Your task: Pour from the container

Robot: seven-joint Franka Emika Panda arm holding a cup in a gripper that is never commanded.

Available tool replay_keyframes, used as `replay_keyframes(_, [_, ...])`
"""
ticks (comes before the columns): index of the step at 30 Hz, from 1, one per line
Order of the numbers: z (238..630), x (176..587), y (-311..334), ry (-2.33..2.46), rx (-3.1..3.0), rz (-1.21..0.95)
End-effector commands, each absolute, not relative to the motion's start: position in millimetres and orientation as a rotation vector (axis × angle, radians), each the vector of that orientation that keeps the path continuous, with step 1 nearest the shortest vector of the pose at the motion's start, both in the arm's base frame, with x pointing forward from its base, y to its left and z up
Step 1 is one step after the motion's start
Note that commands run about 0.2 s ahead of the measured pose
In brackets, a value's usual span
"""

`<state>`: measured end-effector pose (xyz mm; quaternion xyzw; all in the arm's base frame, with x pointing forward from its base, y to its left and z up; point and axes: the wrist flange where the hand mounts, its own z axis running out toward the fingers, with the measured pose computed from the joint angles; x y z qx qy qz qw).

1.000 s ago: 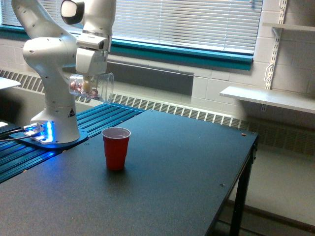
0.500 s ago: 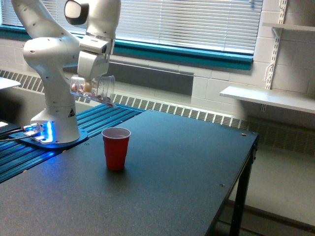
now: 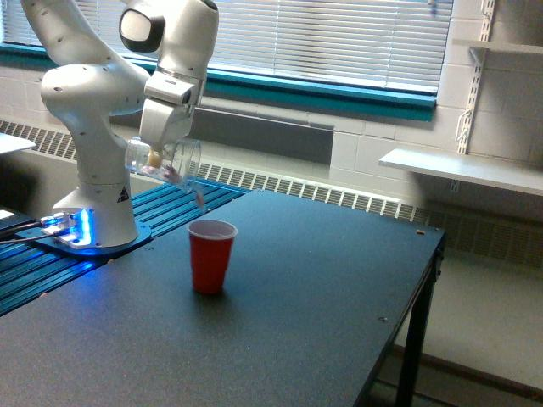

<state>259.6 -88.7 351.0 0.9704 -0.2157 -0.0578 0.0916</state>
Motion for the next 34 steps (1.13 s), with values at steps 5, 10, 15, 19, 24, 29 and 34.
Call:
replay_keyframes(5, [341,253,-72,-0.619,2.885,-0.194])
replay_keyframes(10, [341,251,-68,-0.625,2.882,-0.193])
replay_keyframes(15, [341,253,-65,-0.598,2.82,-0.14])
replay_keyframes(19, [341,253,-66,-0.628,2.826,-0.136])
replay_keyframes(24, [339,253,-66,-0.637,2.825,-0.148])
replay_keyframes(29, [337,254,-67,-0.659,2.805,-0.141])
replay_keyframes(34, [338,256,-68,-0.66,2.809,-0.138])
